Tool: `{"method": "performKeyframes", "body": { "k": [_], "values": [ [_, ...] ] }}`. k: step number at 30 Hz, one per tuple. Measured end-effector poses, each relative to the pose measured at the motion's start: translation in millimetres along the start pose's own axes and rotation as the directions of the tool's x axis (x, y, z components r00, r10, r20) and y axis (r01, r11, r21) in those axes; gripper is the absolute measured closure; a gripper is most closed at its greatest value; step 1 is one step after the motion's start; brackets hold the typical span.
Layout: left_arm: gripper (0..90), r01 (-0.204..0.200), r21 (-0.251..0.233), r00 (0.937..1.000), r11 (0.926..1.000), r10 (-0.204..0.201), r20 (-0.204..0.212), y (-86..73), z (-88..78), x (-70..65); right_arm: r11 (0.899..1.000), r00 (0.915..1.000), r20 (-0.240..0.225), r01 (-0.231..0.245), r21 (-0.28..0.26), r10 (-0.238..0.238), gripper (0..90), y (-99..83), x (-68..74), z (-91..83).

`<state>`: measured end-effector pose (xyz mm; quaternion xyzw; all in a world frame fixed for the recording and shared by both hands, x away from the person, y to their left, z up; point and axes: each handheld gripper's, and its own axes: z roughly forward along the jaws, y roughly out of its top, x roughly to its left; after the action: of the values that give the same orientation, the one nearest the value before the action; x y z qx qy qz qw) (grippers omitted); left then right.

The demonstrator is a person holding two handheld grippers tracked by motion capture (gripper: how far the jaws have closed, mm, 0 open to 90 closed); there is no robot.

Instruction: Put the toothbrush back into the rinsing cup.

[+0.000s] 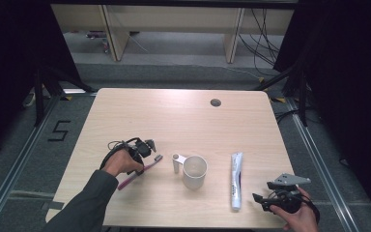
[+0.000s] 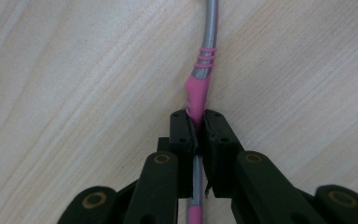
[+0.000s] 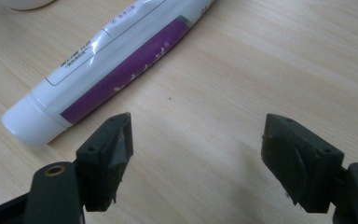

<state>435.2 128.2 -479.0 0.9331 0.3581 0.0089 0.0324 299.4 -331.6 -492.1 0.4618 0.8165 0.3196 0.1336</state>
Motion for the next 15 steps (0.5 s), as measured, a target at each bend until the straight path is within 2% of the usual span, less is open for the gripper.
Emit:
{"method": "performKeyframes", "body": {
  "k": [2,3,4,6,7,8,9,10,12,13,14,15],
  "values": [
    [82.6,-0.005,-0.004,1.0000,1.0000,0.005,-0.002,-0.7,-0.1,-0.8,1.000,1.0000,-0.001,0.000,0.001,0.000,25.8,-0.2,0.1,-0.1],
    [82.7,0.002,-0.022,1.0000,0.9998,-0.002,-0.004,-1.1,-0.8,-1.2,1.000,0.9997,0.005,0.024,-0.010,-0.024,25.7,-0.8,-1.3,0.9],
    [82.7,0.002,-0.022,1.0000,0.9998,-0.002,-0.004,-1.1,-0.8,-1.2,1.000,0.9997,0.005,0.024,-0.010,-0.024,25.7,-0.8,-1.3,0.9],
    [82.7,-0.025,-0.055,0.9996,0.9982,0.024,-0.018,-2.4,-6.9,1.7,1.000,0.9999,0.005,0.014,-0.013,-0.014,25.8,-0.5,-0.8,0.9],
    [82.8,-0.021,-0.078,0.9996,0.9968,0.020,-0.020,-3.6,-8.9,2.0,1.000,0.9998,0.006,0.021,-0.011,-0.021,25.8,-0.7,-1.4,0.6],
    [82.7,-0.021,-0.078,0.9996,0.9968,0.020,-0.020,-3.6,-8.9,2.0,1.000,0.9998,0.006,0.021,-0.011,-0.021,25.8,-0.7,-1.4,0.6],
    [82.8,-0.019,-0.122,0.9996,0.9924,0.016,-0.022,-6.0,-14.6,3.2,1.000,1.0000,-0.003,-0.003,-0.009,0.003,25.8,-0.4,-0.2,0.3],
    [82.8,-0.019,-0.122,0.9996,0.9924,0.016,-0.022,-6.0,-14.6,3.2,1.000,1.0000,-0.003,-0.003,-0.009,0.003,25.8,-0.4,-0.2,0.3],
    [82.7,-0.011,-0.168,0.9998,0.9857,0.009,-0.016,-8.8,-22.1,5.2,1.000,1.0000,0.005,-0.008,-0.006,0.008,25.7,0.3,-0.1,-0.9],
    [82.7,-0.006,-0.203,1.0000,0.9792,0.005,-0.005,-11.2,-26.5,5.8,0.999,0.9996,0.014,0.026,-0.031,-0.025,25.8,-0.6,-2.0,0.7],
    [82.8,-0.006,-0.203,1.0000,0.9792,0.005,-0.005,-11.2,-26.5,5.8,0.999,0.9996,0.014,0.026,-0.031,-0.025,25.8,-0.6,-2.0,0.7],
    [82.7,-0.007,-0.247,1.0000,0.9690,0.008,0.003,-14.8,-30.6,4.7,1.000,1.0000,0.005,-0.007,-0.012,0.007,25.8,0.4,-0.1,-1.2]
  ]
}}
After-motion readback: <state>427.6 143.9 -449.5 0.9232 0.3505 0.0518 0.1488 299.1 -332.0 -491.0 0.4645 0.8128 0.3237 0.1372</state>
